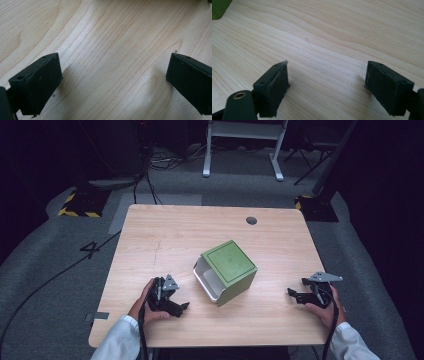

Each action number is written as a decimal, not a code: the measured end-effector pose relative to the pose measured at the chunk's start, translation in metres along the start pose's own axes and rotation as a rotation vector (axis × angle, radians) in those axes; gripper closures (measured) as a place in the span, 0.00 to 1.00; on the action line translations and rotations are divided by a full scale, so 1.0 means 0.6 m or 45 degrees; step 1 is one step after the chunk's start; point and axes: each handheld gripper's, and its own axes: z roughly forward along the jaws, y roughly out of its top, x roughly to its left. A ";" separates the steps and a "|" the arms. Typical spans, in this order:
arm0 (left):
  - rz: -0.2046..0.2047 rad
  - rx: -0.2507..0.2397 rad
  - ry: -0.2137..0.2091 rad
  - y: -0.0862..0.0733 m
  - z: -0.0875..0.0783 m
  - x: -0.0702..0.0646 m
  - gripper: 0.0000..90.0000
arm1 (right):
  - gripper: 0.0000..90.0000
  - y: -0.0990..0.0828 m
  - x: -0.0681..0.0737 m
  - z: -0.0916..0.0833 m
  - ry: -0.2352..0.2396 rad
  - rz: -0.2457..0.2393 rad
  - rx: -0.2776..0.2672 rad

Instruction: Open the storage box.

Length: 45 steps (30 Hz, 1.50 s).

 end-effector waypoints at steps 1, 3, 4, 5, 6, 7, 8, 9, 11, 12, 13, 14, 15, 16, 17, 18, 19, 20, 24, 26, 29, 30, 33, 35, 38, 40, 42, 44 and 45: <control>-0.009 0.013 -0.001 0.002 0.000 -0.001 0.01 | 0.21 0.000 0.000 0.000 0.000 0.000 0.000; -0.002 0.022 0.002 0.004 -0.001 -0.002 0.03 | 0.21 0.000 0.000 0.000 0.001 0.000 0.001; 0.007 0.020 0.005 0.005 -0.001 -0.002 0.03 | 0.21 0.000 0.000 0.000 0.001 0.000 0.001; 0.015 0.010 0.000 0.009 -0.003 -0.005 0.11 | 0.21 0.000 -0.001 0.000 0.005 -0.002 0.000; 0.015 0.010 0.000 0.009 -0.003 -0.005 0.17 | 0.21 0.000 -0.001 0.000 0.005 -0.002 0.000; 0.010 0.003 -0.003 0.011 -0.004 -0.006 0.23 | 0.21 0.000 0.000 0.000 0.004 -0.002 0.001; 0.008 0.001 0.002 0.013 -0.005 -0.006 0.23 | 0.21 0.000 0.000 0.000 0.004 -0.002 0.001; 0.006 0.001 0.003 0.014 -0.006 -0.007 0.21 | 0.21 0.000 0.000 0.000 0.005 -0.003 0.001; 0.026 -0.002 0.016 0.016 -0.009 -0.009 0.22 | 0.20 0.000 0.000 0.000 0.004 -0.003 0.001; 0.012 -0.034 0.011 0.019 -0.015 -0.009 0.19 | 0.20 0.000 0.000 0.000 0.003 -0.003 0.001; 0.012 -0.034 0.011 0.019 -0.015 -0.009 0.17 | 0.20 0.000 0.000 0.000 0.003 -0.003 0.001; -0.007 -0.069 0.017 0.024 -0.022 -0.008 0.18 | 0.20 0.000 0.000 0.000 0.003 -0.003 0.001; -0.007 -0.069 0.017 0.024 -0.022 -0.008 0.18 | 0.20 0.000 0.000 0.000 0.003 -0.003 0.001; -0.007 -0.092 0.020 0.028 -0.026 -0.007 0.18 | 0.20 0.000 0.000 0.000 0.003 -0.003 0.002; -0.007 -0.104 0.030 0.031 -0.029 -0.008 0.18 | 0.20 0.000 0.000 0.000 0.003 -0.003 0.002; -0.004 -0.112 0.033 0.034 -0.031 -0.008 0.18 | 0.20 0.000 0.000 0.000 0.003 -0.004 0.002; -0.008 -0.134 0.033 0.041 -0.034 -0.008 0.18 | 0.20 0.001 -0.001 0.001 0.005 -0.006 0.001; -0.008 -0.134 0.033 0.041 -0.034 -0.008 0.18 | 0.20 0.001 -0.001 0.001 0.005 -0.006 0.001; -0.007 -0.173 0.031 0.056 -0.037 -0.008 0.18 | 0.20 0.001 -0.001 0.001 0.005 -0.004 0.002; 0.001 -0.187 0.037 0.063 -0.039 -0.009 0.18 | 0.20 0.001 -0.001 0.001 0.006 -0.005 0.002; -0.001 -0.214 0.040 0.071 -0.044 -0.010 0.18 | 0.20 0.001 -0.001 0.001 0.009 -0.006 0.001; -0.008 -0.239 0.041 0.073 -0.047 -0.010 0.18 | 0.20 0.001 -0.001 0.001 0.009 -0.006 0.001; -0.024 -0.251 0.058 0.077 -0.050 -0.006 0.18 | 0.20 0.001 -0.001 0.001 0.009 -0.006 0.002; -0.027 -0.252 0.065 0.078 -0.050 -0.006 0.18 | 0.20 0.001 -0.001 0.001 0.009 -0.006 0.002; -0.042 -0.278 0.051 0.086 -0.048 -0.005 0.18 | 0.20 0.001 -0.001 0.001 0.009 -0.007 0.002; -0.023 -0.294 0.035 0.094 -0.047 -0.008 0.18 | 0.20 0.001 -0.001 0.001 0.008 -0.007 0.002; -0.013 -0.301 0.024 0.098 -0.045 -0.010 0.18 | 0.20 0.001 -0.001 0.001 0.008 -0.007 0.002; 0.013 -0.294 0.029 0.109 -0.035 -0.015 0.18 | 0.20 0.001 -0.001 0.001 0.008 -0.007 0.002; 0.013 -0.294 0.029 0.109 -0.035 -0.015 0.18 | 0.20 0.001 -0.001 0.001 0.008 -0.007 0.002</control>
